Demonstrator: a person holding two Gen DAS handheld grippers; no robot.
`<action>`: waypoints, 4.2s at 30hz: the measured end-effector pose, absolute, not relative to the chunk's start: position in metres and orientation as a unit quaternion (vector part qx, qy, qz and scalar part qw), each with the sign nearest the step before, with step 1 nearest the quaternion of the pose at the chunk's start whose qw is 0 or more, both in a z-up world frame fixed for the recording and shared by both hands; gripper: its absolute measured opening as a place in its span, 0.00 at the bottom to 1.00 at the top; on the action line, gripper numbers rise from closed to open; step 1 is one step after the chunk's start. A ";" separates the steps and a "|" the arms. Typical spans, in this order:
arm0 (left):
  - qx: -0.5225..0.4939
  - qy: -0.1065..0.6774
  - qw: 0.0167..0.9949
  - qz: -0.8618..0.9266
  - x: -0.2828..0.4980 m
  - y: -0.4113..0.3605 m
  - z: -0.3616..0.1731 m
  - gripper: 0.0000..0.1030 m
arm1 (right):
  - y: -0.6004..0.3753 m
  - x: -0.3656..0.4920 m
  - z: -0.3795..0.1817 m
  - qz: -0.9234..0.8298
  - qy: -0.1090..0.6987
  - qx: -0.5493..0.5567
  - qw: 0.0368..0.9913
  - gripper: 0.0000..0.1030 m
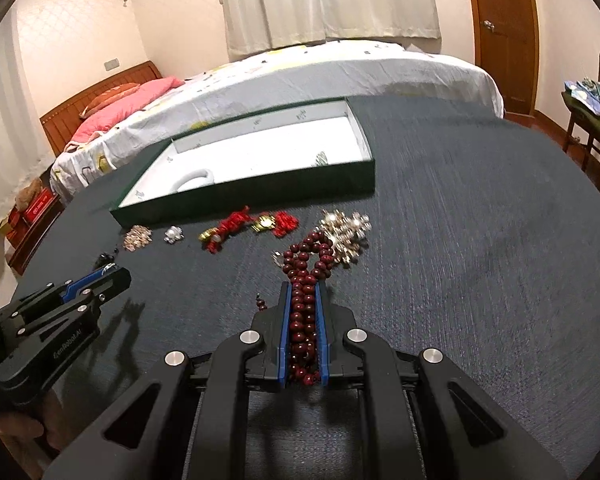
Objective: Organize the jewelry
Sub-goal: 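Grasp the silver flower ring with the left tool while the right tool holds the beads, then lower ring and bead bracelet into the box and open both tools, then move the left tool toward the black beaded pendant on the table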
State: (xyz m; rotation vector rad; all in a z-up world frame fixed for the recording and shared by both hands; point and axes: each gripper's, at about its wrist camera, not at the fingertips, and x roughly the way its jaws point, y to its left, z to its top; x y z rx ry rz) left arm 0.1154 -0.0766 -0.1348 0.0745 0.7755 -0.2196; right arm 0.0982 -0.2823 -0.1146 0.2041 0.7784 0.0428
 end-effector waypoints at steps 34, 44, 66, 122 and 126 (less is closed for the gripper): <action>-0.003 0.283 0.954 -0.101 0.252 -0.054 -0.073 0.18 | -0.238 0.233 -0.047 0.066 0.281 0.067 0.955 0.11; -0.003 0.359 0.929 -0.085 0.284 -0.038 -0.133 0.18 | -0.231 0.263 -0.105 0.060 0.350 0.059 0.933 0.11; 0.020 0.423 0.902 -0.086 0.304 -0.045 -0.162 0.19 | -0.237 0.281 -0.142 0.055 0.420 0.069 0.903 0.12; -0.008 0.334 0.942 -0.043 0.157 -0.003 -0.096 0.86 | -0.257 0.149 -0.086 0.040 0.345 0.064 0.935 0.56; -0.014 0.351 0.936 -0.037 0.138 0.006 -0.107 0.86 | -0.256 0.128 -0.094 0.038 0.356 0.065 0.931 0.56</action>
